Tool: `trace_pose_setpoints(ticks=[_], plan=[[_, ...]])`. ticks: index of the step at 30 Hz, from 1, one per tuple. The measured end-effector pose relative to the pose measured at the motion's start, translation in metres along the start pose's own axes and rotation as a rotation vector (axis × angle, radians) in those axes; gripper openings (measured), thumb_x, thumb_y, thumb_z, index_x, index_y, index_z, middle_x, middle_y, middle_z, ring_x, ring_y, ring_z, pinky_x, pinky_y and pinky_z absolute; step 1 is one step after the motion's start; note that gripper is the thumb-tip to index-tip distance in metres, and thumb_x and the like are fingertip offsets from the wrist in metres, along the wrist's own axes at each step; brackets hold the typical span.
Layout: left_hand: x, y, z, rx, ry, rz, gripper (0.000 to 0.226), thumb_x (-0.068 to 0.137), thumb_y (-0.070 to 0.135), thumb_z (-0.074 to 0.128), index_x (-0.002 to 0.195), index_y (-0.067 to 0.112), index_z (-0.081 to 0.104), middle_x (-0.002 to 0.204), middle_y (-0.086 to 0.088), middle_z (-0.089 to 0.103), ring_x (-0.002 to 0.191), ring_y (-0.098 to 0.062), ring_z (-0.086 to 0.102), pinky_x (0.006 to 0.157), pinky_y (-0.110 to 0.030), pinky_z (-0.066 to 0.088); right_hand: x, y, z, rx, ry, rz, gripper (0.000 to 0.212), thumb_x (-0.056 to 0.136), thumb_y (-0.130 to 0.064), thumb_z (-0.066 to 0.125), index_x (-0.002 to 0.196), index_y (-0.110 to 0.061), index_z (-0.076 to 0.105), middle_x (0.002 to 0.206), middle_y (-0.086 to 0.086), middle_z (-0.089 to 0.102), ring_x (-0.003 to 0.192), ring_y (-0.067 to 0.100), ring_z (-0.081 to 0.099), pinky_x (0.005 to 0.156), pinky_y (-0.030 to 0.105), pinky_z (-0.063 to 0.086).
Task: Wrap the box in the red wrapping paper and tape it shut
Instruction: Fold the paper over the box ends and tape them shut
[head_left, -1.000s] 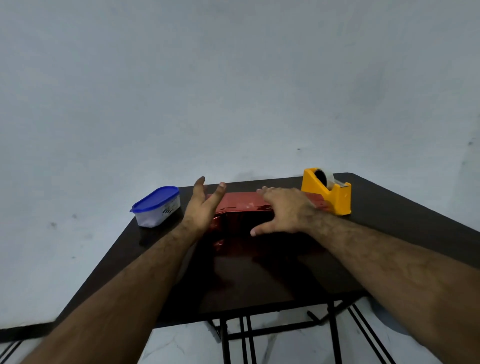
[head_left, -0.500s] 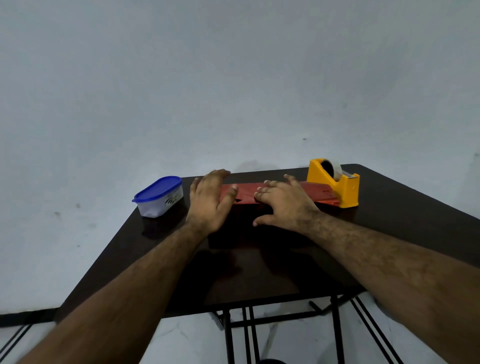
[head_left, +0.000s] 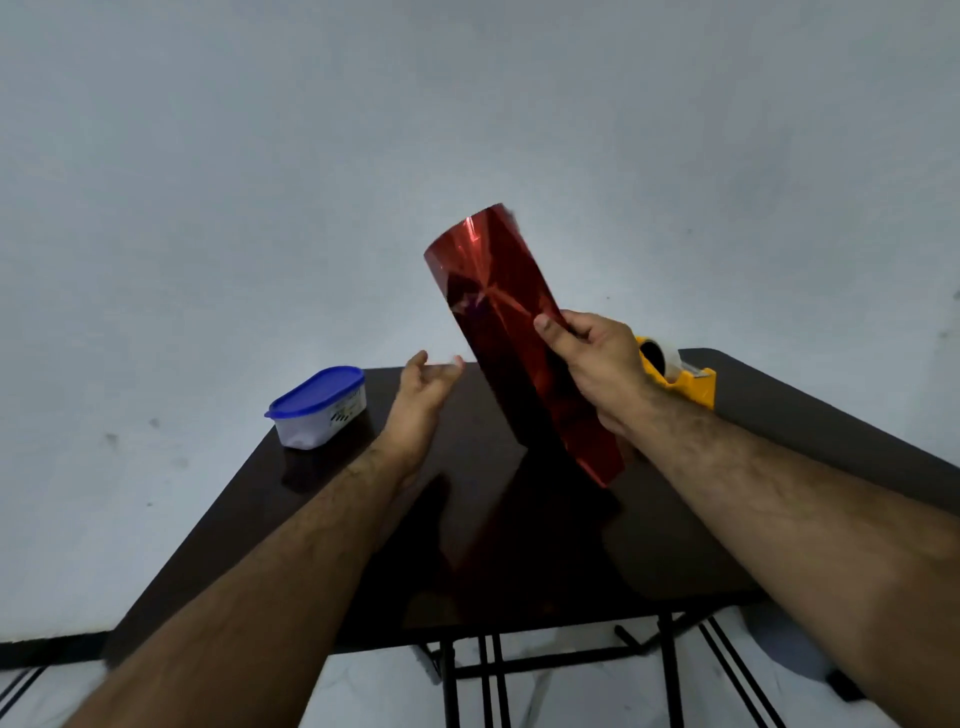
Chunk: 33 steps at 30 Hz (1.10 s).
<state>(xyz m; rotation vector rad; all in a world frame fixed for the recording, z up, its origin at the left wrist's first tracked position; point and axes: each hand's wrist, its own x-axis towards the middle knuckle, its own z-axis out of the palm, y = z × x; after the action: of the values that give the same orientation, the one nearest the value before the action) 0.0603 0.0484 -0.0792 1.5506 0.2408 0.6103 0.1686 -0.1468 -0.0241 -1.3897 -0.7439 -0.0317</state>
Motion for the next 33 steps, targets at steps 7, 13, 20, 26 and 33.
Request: trace_pose_setpoints(ticks=[7,13,20,26,33], plan=[[0.014,0.014,0.023,-0.114,-0.272,0.048,0.080,0.077,0.016,0.091,0.146,0.010,0.053,0.136,-0.013,0.071,0.127,-0.034,0.067,0.112,-0.048,0.051,0.005,0.003,-0.007,0.371,-0.142,0.302,0.061,0.095,-0.058,0.066,0.130,-0.008,0.070,0.123,0.014,0.075,0.114,0.032,0.073,0.101,0.052,0.057],[0.009,-0.009,0.036,-0.118,-0.022,0.114,0.080,0.064,0.018,0.100,0.133,0.016,0.060,0.119,-0.008,0.078,0.109,-0.028,0.076,0.097,-0.048,0.062,0.008,0.032,-0.013,0.151,-0.069,0.309,0.051,0.098,-0.065,0.050,0.119,-0.027,0.077,0.118,-0.004,0.078,0.120,0.020,0.068,0.114,0.050,0.046],[0.014,-0.027,0.027,0.098,-0.110,0.113,0.093,0.061,0.029,0.104,0.132,0.043,0.045,0.135,0.008,0.063,0.120,-0.012,0.068,0.087,-0.028,0.062,0.030,0.041,-0.018,0.099,0.018,0.121,0.044,0.099,-0.057,0.055,0.124,-0.025,0.071,0.122,-0.002,0.076,0.116,0.023,0.070,0.107,0.055,0.052],[0.018,-0.022,0.025,0.073,-0.117,0.163,0.096,0.070,0.052,0.095,0.146,0.048,0.036,0.140,0.008,0.058,0.128,-0.016,0.063,0.099,-0.038,0.060,0.057,0.028,-0.012,0.142,0.155,-0.129,0.026,0.095,-0.047,0.062,0.105,-0.027,0.074,0.109,0.002,0.076,0.107,0.031,0.071,0.094,0.055,0.057],[0.048,0.039,0.028,0.039,0.100,0.370,0.032,0.100,0.046,0.062,0.118,0.020,0.059,0.119,0.003,0.067,0.111,-0.016,0.068,0.084,-0.028,0.058,0.085,0.028,-0.002,0.208,0.191,-0.284,0.022,0.089,-0.021,0.062,0.073,-0.030,0.075,0.077,-0.001,0.069,0.082,0.023,0.065,0.072,0.032,0.055]])
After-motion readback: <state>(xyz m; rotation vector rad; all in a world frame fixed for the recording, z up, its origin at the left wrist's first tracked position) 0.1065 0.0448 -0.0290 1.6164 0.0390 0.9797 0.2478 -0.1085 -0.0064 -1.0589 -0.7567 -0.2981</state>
